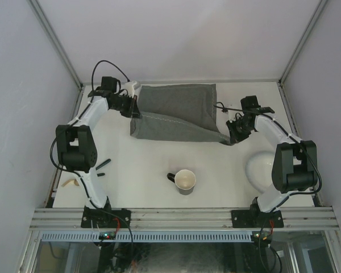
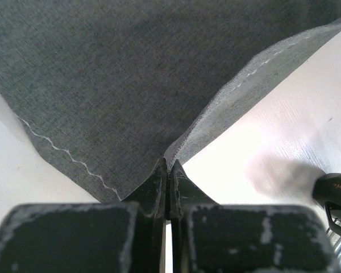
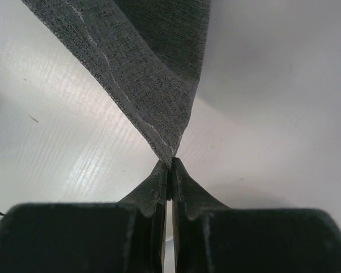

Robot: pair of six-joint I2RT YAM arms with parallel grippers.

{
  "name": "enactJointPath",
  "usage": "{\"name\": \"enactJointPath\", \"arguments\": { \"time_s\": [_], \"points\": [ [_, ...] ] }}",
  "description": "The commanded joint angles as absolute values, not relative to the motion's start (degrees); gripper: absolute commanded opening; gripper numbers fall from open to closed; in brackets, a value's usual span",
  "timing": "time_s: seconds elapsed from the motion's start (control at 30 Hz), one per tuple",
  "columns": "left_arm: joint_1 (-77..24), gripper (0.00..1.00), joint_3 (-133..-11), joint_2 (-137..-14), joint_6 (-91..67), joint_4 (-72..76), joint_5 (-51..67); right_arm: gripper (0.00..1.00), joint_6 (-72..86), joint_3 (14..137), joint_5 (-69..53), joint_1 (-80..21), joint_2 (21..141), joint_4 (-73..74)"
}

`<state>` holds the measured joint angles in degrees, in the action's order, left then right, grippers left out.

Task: Set the dinner table for one person
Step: Flatten out the napkin at the center of the board.

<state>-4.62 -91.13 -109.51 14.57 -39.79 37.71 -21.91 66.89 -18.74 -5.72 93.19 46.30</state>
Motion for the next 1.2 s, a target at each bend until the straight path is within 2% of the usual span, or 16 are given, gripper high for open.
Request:
{"name": "enactJointPath", "arguments": {
  "time_s": [0.0, 0.4, 0.6, 0.7, 0.9, 1.17],
  "points": [
    [-4.7, 0.00, -88.8, -106.4, 13.6, -37.8, 38.1, 0.00, -25.6, 68.4, -16.4, -6.0, 92.6, 44.8],
    [-4.1, 0.00, -89.0, -106.8, 12.8, -37.6, 38.4, 0.00, -23.7, 68.1, -17.2, -18.8, 96.3, 44.9],
    [-3.7, 0.00, -90.4, -105.4, 11.6, -37.2, 36.5, 0.00, -23.3, 69.8, -13.5, -19.2, 96.1, 41.3],
    [-2.6, 0.00, -93.8, -103.4, 9.6, -36.4, 34.7, 0.00, -25.3, 75.2, -9.1, -17.3, 94.4, 41.7],
    [1.7, 0.00, -100.4, -98.6, 2.3, -31.5, 30.2, 0.00, -28.1, 95.7, -6.9, -9.9, 95.2, 51.4],
    [6.2, 0.00, -98.7, -86.4, -1.9, -26.5, 27.3, 0.00, -24.5, 105.0, -8.5, -6.6, 85.2, 52.9]
  ]
}}
